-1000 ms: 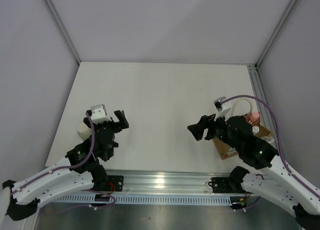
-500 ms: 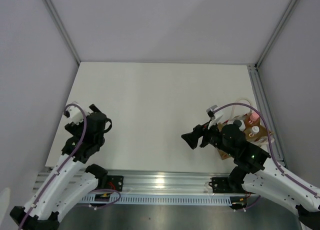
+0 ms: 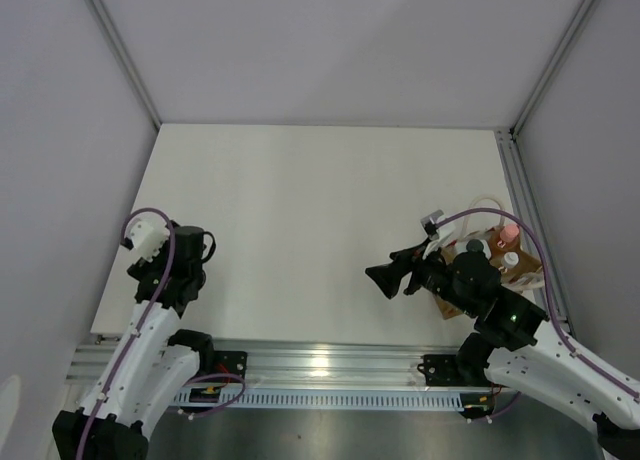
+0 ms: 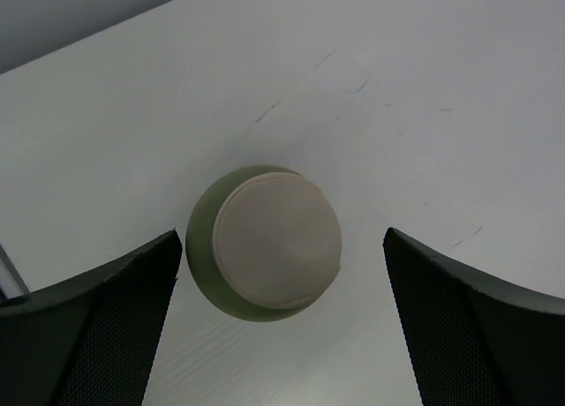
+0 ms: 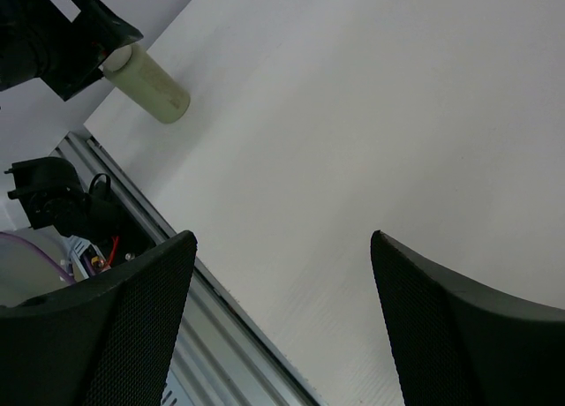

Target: Place the personal care products into the canvas bag

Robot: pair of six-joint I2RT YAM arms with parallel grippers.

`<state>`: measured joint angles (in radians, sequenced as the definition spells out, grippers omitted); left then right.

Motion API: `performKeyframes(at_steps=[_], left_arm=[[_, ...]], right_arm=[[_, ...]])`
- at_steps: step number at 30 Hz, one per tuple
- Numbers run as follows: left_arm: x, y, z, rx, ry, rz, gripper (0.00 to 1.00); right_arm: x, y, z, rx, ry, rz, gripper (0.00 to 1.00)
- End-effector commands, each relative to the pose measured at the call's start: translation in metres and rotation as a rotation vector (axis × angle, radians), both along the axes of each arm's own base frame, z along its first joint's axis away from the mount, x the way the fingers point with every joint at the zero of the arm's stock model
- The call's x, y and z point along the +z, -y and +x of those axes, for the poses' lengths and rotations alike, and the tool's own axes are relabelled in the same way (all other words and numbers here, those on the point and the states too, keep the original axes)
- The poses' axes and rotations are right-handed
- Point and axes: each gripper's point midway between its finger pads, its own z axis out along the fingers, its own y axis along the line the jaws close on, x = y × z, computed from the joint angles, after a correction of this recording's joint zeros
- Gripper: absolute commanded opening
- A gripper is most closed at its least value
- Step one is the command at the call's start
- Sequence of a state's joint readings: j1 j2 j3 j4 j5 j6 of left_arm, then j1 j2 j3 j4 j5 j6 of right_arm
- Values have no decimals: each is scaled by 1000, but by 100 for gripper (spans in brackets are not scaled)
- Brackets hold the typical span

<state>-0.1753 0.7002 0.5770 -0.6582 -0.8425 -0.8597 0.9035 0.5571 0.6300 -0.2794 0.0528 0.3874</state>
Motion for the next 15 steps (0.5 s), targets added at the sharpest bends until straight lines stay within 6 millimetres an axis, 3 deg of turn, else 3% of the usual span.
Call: performKeyframes(at_steps=[1,7,13,15], left_arm=[[-10,-3,6,70,74,-71,99],[-38,-4,19,100,52,-106,99],[-38,-13,21,140,23,-91,99],[-39,-17,23,140,24,-85,95]], right_arm=[[12,0,-1,6,38,27,84],[16,6,-1,-15,48,35,84],[15,10,1,-34,53,31,84],[15,9,1,-31,52,29,84]])
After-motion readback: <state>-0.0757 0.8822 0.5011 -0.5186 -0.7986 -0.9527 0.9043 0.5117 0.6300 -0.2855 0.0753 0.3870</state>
